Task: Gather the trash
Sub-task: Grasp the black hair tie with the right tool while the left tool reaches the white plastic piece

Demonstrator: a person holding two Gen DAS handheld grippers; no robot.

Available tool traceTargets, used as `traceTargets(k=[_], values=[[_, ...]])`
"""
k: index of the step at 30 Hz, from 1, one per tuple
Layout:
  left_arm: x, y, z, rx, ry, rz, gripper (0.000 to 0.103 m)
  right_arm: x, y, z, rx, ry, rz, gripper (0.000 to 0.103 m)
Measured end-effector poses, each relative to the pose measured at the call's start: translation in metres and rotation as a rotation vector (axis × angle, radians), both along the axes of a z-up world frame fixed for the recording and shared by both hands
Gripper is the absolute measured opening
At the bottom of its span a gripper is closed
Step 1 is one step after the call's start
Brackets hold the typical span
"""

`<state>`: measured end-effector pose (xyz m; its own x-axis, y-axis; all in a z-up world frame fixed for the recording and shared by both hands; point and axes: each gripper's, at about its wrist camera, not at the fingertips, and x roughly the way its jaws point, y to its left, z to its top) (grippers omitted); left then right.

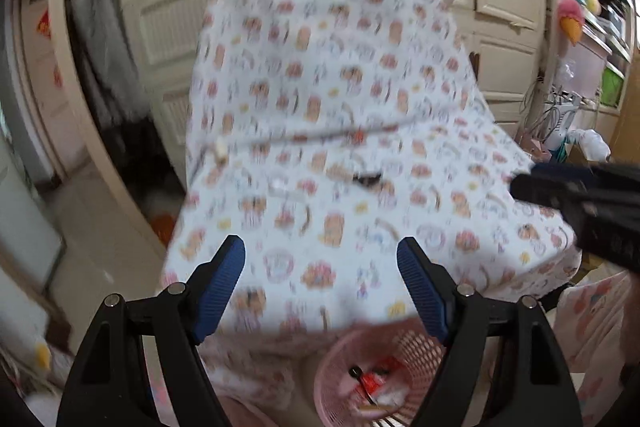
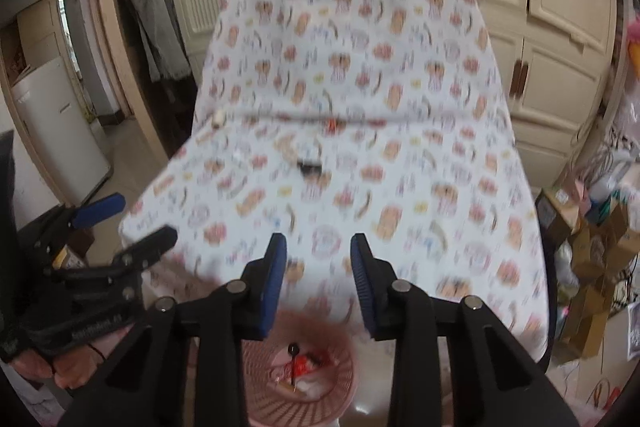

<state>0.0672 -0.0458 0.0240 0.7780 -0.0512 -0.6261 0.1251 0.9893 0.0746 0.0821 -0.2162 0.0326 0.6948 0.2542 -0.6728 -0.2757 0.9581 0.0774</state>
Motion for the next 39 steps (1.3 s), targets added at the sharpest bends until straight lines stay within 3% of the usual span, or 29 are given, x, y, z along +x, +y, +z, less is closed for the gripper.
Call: traceTargets(k=[3,6,9,11,14,20,26,28,31,39], values=[[0.017,-0.002,0.024,0.000,-0.037,-0.005,0.077,0.018,-0.001,0.022,-0.021,-0.039,0.007,0.029],[0.046,0.008,0.043,-0.056,-0.046,0.016,0.078,0.037,-0.003,0.038,-0.002,-0.056,0.014,0.029],[0.073,0.021,0.049,-0.083,-0.046,0.053,0.079,0.052,-0.005,0.041,0.023,-0.071,-0.007,0.029],[0.086,0.030,0.044,-0.072,-0.049,0.074,0.081,0.062,-0.006,0.031,0.031,-0.073,-0.026,0.029],[0.098,0.043,0.024,-0.084,-0.016,0.098,0.082,0.075,-0.011,0.006,0.100,-0.007,-0.031,0.029],[0.135,0.060,-0.022,-0.150,0.228,0.159,0.082,0.104,-0.003,-0.030,0.121,0.092,-0.019,0.029],[0.153,0.071,-0.044,-0.216,0.360,0.213,0.082,0.145,0.005,-0.055,0.321,0.238,-0.015,0.029],[0.155,0.069,-0.042,-0.220,0.348,0.215,0.082,0.157,0.008,-0.063,0.358,0.274,-0.041,0.029],[0.156,0.060,-0.036,-0.163,0.305,0.212,0.082,0.173,0.014,-0.077,0.396,0.326,-0.085,0.029],[0.158,0.060,-0.037,-0.158,0.304,0.223,0.082,0.191,0.031,-0.101,0.342,0.358,-0.125,0.027]])
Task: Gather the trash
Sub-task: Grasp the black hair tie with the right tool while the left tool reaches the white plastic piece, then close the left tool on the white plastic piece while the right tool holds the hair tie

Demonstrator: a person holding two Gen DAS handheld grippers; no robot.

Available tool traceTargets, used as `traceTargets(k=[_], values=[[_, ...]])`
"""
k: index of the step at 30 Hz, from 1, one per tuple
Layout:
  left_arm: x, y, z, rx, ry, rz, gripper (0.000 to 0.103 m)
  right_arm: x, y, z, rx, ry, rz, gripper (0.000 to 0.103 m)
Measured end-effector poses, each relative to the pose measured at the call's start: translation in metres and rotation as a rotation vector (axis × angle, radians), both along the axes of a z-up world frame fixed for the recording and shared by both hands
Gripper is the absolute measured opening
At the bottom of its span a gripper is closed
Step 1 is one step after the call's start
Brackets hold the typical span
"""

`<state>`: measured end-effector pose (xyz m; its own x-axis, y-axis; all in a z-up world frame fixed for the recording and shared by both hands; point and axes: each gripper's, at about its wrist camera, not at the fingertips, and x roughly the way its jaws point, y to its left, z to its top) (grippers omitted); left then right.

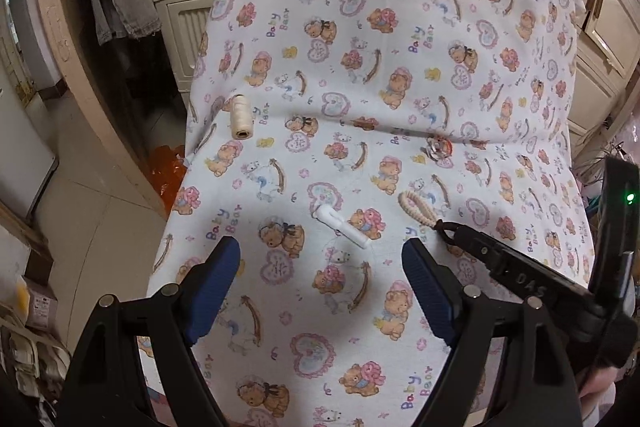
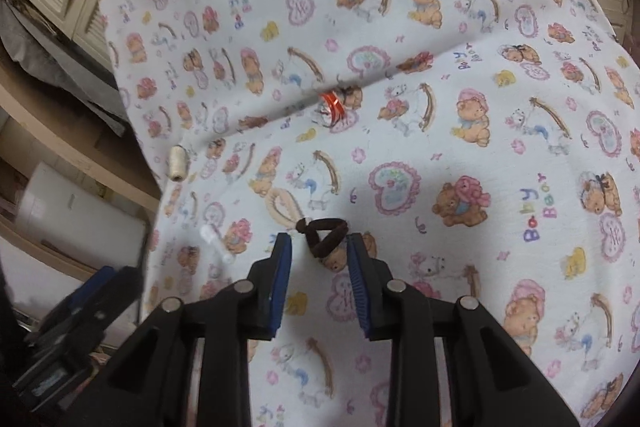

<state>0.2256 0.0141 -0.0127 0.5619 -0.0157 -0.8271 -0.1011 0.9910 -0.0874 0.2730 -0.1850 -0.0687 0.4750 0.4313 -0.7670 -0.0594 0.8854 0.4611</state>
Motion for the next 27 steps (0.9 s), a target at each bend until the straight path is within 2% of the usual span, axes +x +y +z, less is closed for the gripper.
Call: traceTargets(k=[3,4,5,6,8,11,13,15,17,19,22,27], values=[[0.001,0.005,-0.002,-0.003,0.006,0.017,0.082,0.003,0.002,-0.007,-0.023,-0.004,-0.009,0.022],[0.001,0.007,-0.003,-0.009,0.007,0.022,0.082,0.003,0.001,-0.008,-0.029,-0.003,-0.013,0.017],[0.001,0.010,-0.003,-0.016,0.008,0.028,0.082,0.004,0.000,-0.008,-0.023,-0.002,-0.011,0.007],[0.001,0.011,-0.004,-0.021,0.009,0.033,0.082,0.003,-0.002,-0.008,0.005,-0.007,0.000,0.006],[0.002,0.015,-0.005,-0.032,0.014,0.041,0.082,0.000,-0.003,-0.006,0.013,-0.026,0.007,0.005],[0.003,0.017,-0.006,-0.052,0.022,0.044,0.082,-0.010,0.000,0.005,-0.049,-0.091,0.041,0.005],[0.005,0.018,-0.007,-0.076,0.034,0.042,0.082,-0.021,0.006,0.016,-0.131,-0.160,0.071,0.005],[0.012,0.018,-0.007,-0.132,0.066,0.025,0.082,-0.030,0.009,0.023,-0.178,-0.201,0.096,0.005],[0.021,0.017,-0.007,-0.190,0.089,0.000,0.082,-0.039,0.008,0.027,-0.190,-0.216,0.116,0.005],[0.032,0.015,-0.010,-0.192,0.117,0.013,0.081,-0.045,0.005,0.029,-0.187,-0.220,0.127,0.005],[0.046,0.011,-0.023,-0.181,0.166,0.032,0.072,-0.053,0.002,0.030,-0.207,-0.229,0.134,0.005],[0.059,0.006,-0.052,-0.259,0.256,0.061,0.056,-0.063,0.004,0.030,-0.261,-0.243,0.156,0.005]])
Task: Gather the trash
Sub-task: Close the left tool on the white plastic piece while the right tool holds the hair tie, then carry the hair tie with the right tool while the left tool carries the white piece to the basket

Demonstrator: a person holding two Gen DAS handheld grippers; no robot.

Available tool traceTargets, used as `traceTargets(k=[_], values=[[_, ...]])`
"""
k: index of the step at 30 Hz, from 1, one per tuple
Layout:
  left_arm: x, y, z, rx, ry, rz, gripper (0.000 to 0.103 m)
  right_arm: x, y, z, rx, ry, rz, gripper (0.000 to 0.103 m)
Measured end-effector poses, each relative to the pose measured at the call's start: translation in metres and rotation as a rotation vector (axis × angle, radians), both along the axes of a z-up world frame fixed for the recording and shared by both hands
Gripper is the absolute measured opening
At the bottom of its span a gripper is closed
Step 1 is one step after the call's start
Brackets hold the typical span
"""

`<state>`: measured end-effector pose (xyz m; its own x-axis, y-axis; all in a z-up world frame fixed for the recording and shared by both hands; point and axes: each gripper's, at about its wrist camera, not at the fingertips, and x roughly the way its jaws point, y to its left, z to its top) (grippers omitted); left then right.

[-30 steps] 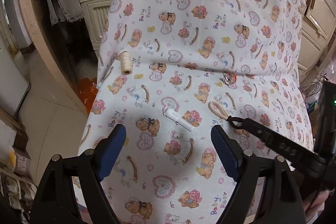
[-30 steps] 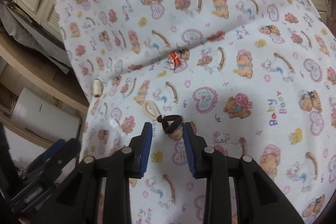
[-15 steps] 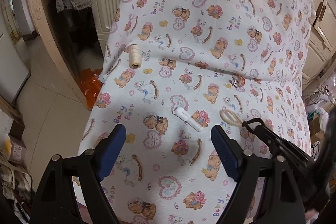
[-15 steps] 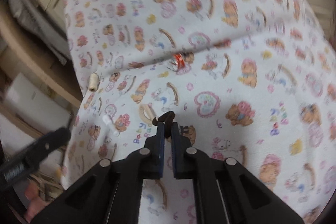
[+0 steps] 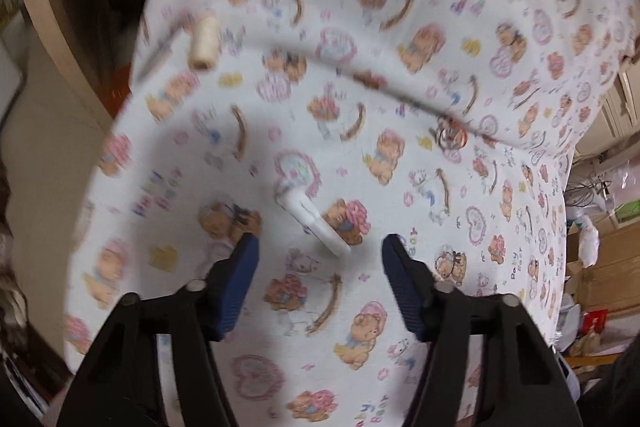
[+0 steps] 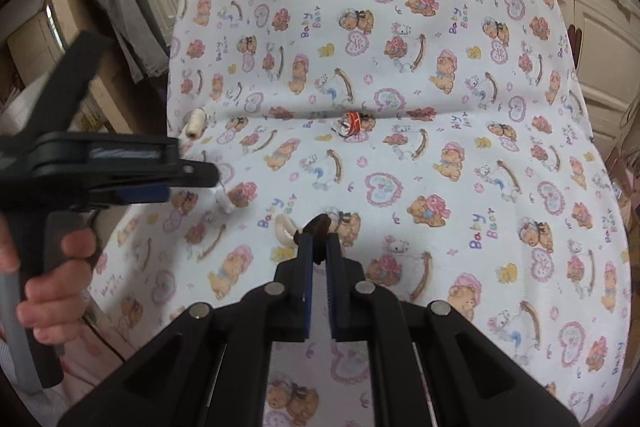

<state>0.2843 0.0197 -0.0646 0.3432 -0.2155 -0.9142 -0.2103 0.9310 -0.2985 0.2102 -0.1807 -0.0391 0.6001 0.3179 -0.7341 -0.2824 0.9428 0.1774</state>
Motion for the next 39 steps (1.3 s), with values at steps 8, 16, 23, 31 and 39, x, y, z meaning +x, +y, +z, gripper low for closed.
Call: traceTargets(k=[8,16,23,31,39], values=[[0.005,-0.013,-0.006,0.081,-0.020,-0.012,0.036,-0.007,-0.001,0.003,-0.044,-0.021,0.012,0.006],[0.003,-0.032,-0.011,0.203,-0.050,-0.099,0.009,-0.011,-0.007,0.002,-0.081,-0.032,0.014,0.006],[-0.027,-0.032,0.022,0.129,-0.133,-0.171,0.009,-0.014,-0.009,0.000,-0.103,-0.028,0.007,0.006],[-0.050,-0.001,0.052,0.032,-0.196,-0.143,0.009,-0.018,-0.016,0.004,-0.093,-0.035,-0.015,0.006],[-0.061,0.004,0.061,0.078,-0.233,-0.156,0.009,-0.023,-0.022,0.008,-0.094,-0.049,-0.033,0.006]])
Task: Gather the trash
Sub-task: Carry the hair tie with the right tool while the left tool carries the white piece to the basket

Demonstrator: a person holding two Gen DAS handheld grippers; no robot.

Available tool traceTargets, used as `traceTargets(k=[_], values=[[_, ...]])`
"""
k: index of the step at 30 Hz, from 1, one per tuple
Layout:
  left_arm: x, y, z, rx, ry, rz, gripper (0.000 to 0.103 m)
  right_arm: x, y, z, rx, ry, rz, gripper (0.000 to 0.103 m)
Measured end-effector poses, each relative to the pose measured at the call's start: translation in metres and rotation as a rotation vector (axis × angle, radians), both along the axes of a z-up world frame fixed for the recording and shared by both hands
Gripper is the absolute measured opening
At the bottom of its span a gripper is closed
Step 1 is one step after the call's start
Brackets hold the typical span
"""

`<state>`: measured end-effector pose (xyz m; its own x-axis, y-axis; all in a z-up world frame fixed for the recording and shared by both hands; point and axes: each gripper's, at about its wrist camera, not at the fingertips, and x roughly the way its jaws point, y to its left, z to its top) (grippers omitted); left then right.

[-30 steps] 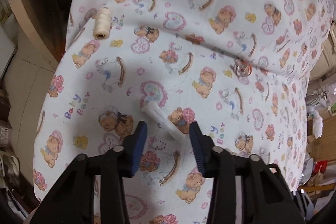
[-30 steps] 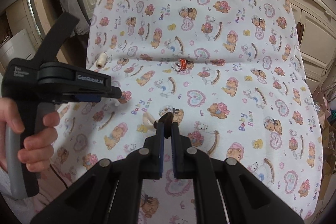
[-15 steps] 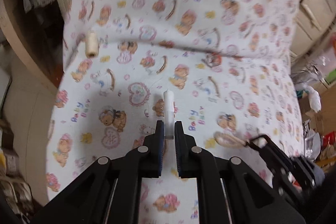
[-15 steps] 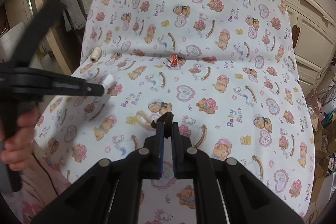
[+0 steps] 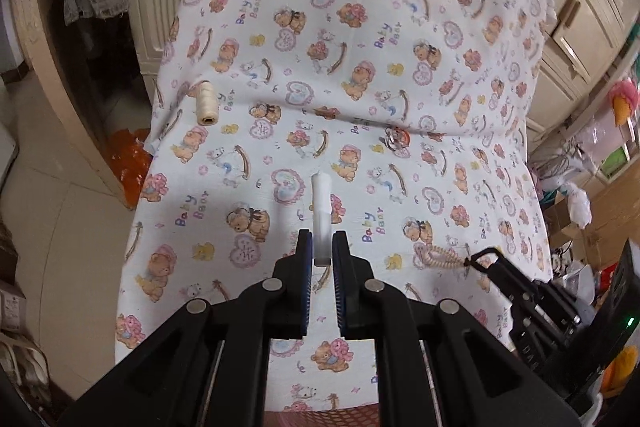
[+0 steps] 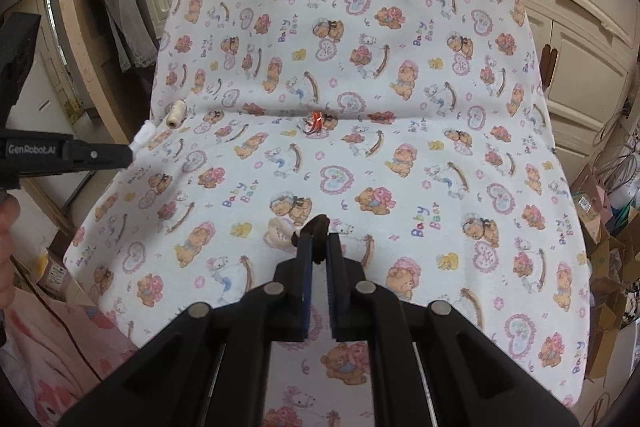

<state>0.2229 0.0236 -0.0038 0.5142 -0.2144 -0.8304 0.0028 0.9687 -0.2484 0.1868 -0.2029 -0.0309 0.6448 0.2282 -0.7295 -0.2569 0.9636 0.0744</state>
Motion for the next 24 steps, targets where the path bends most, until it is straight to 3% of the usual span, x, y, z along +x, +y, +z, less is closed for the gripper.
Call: traceTargets(k=[4,9,16,24], values=[[-0.016,-0.011,0.007,0.033,-0.032,-0.026,0.009,-0.003,-0.004,0.005,0.017,0.003,-0.019,0.007],[-0.056,-0.036,0.027,0.131,-0.101,-0.078,0.009,-0.021,0.001,0.029,0.002,-0.045,-0.011,0.007],[-0.103,-0.050,0.064,0.136,-0.192,-0.114,0.009,-0.061,0.009,0.069,-0.055,-0.089,-0.051,0.006],[-0.144,-0.067,0.048,0.130,-0.176,-0.147,0.009,-0.128,0.010,0.090,-0.020,-0.116,-0.055,0.006]])
